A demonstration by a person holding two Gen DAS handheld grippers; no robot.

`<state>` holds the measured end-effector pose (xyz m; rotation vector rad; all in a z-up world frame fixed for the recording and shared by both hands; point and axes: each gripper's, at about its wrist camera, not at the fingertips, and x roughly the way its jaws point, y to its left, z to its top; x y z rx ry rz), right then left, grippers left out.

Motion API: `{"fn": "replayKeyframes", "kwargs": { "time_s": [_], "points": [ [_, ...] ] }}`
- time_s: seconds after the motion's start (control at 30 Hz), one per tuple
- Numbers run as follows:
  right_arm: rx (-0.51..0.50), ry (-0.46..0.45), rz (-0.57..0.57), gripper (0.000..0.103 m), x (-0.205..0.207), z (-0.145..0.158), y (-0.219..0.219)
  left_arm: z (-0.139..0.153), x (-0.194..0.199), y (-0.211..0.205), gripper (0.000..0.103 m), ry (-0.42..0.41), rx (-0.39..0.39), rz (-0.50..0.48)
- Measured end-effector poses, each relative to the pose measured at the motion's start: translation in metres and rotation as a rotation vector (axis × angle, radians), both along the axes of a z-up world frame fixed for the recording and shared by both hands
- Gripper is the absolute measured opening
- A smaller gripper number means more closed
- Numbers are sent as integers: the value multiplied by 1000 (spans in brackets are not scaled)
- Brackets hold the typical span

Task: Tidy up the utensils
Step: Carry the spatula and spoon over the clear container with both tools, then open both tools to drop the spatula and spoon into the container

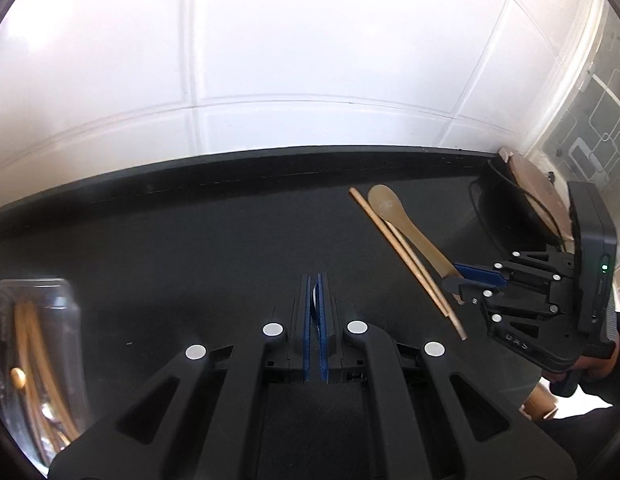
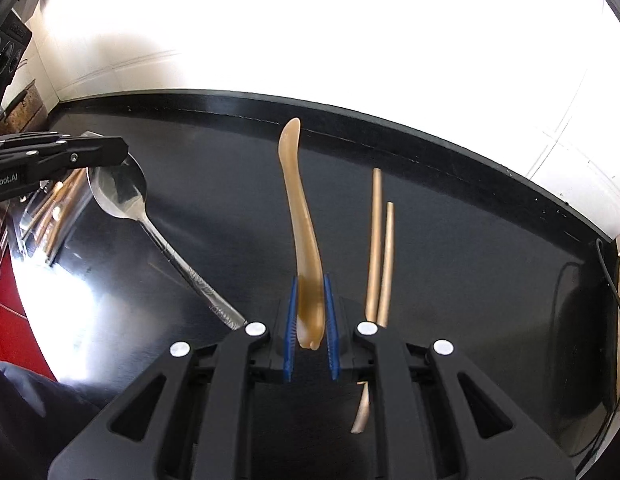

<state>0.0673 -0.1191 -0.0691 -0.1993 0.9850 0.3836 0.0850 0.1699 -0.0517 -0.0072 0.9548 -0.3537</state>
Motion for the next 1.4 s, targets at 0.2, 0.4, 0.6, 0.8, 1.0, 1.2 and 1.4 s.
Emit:
{"fn": "replayKeyframes", "kwargs": {
  "time_s": [0.2, 0.4, 0.6, 0.8, 1.0, 1.2, 1.4],
  "points": [
    [30, 8, 32, 13, -17, 16, 45, 18, -21, 45, 2, -16, 38, 77],
    [65, 19, 97, 13, -28, 30, 112, 29, -38, 108, 2, -14, 53, 176],
    [111, 32, 186, 13, -27, 41, 187, 37, -54, 178, 2, 8, 68, 254],
    [139, 26, 274, 13, -28, 46, 279, 34, -69, 268, 2, 45, 87, 323],
    [136, 67, 302, 13, -24, 32, 359, 25, -55, 334, 2, 74, 71, 351],
    [129, 118, 268, 13, -10, 17, 399, 19, -29, 367, 2, 100, 70, 298],
    [110, 200, 215, 13, 7, -7, 413, -17, -1, 371, 2, 173, 66, 255]
  ]
}}
